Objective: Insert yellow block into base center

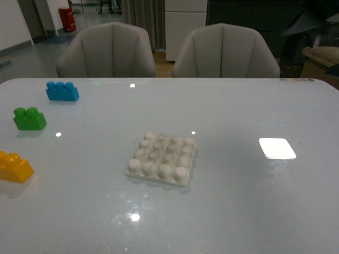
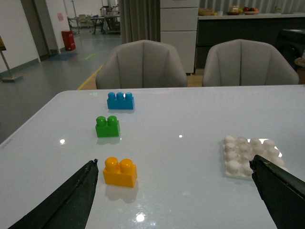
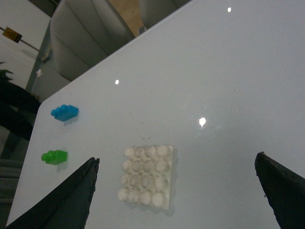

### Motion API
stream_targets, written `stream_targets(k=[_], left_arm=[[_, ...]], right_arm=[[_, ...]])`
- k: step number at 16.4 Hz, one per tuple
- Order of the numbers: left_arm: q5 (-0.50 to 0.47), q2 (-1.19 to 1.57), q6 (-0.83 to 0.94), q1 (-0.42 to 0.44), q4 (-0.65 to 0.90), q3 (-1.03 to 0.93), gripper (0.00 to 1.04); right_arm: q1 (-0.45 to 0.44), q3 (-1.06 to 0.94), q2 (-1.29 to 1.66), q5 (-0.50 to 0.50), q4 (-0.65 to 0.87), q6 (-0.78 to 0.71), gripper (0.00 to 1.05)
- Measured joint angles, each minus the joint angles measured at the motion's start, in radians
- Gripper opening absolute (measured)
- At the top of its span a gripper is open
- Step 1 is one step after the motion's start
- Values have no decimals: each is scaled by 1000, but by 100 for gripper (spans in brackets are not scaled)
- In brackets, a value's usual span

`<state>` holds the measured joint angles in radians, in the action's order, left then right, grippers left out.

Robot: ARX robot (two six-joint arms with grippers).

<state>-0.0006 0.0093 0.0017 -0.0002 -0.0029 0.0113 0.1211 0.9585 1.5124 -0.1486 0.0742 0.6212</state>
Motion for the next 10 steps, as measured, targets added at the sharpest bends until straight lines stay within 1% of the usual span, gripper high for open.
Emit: stream_targets(k=[2,3,4,5,6,7,8,9,10], left_arm=[[0,0,0,0,0,0,98],[0,0,0,0,0,0,98],[0,0,0,0,0,0,98],[0,0,0,0,0,0,98],[0,0,0,0,0,0,98],[-1,0,0,0,0,0,98],[0,0,0,0,0,0,98],[0,0,0,0,0,0,98],[0,0,0,0,0,0,98]], right_arm=[[-44,-168,-251,24,2,-59,98],[-85,-252,-376,48,16,-101,97],[-122,-393,-504,129,229,-245,85],[-132,-510,-667,156,274,-390,73],[-125,-608,-838,148,189,-494,60],[-119,-633,-884,148,161,-520,56],[-121,-676,-968,145,108,-550,49],[-121,-720,-1056,146,76,-572,39],[-121,-754,-1133,146,85,-593,27]])
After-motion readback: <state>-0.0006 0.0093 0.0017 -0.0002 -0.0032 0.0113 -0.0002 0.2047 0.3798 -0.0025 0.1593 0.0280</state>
